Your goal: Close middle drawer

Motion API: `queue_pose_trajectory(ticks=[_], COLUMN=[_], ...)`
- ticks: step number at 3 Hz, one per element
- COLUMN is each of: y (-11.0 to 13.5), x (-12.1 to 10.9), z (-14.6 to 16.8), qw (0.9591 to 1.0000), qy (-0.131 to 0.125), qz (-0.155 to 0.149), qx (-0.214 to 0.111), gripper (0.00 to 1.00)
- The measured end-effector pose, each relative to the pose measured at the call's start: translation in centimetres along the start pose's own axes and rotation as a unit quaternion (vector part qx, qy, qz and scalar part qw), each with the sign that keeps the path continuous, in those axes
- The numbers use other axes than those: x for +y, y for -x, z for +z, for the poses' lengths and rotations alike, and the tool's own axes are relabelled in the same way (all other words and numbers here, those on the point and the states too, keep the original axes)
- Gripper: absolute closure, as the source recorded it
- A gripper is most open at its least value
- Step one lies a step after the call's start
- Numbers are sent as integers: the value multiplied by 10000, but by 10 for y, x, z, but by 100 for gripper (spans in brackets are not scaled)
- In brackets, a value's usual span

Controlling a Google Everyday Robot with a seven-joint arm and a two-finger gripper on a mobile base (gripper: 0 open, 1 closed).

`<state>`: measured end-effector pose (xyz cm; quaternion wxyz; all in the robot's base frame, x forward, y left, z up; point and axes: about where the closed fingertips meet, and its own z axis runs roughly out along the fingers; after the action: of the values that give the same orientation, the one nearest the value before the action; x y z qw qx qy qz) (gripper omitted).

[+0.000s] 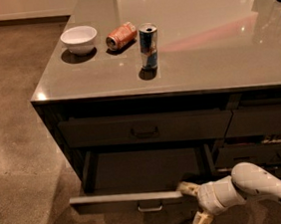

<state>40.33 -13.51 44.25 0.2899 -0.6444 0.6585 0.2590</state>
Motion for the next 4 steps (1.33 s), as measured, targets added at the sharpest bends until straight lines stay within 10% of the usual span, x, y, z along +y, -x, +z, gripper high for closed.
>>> queue_pose_trajectory(ticks=[2,4], y=[-12,-64], x=[3,-9], z=[6,28], qw=[9998,9994], qy=[124,256], qz=[54,236], qx=[149,24], gripper=[13,60])
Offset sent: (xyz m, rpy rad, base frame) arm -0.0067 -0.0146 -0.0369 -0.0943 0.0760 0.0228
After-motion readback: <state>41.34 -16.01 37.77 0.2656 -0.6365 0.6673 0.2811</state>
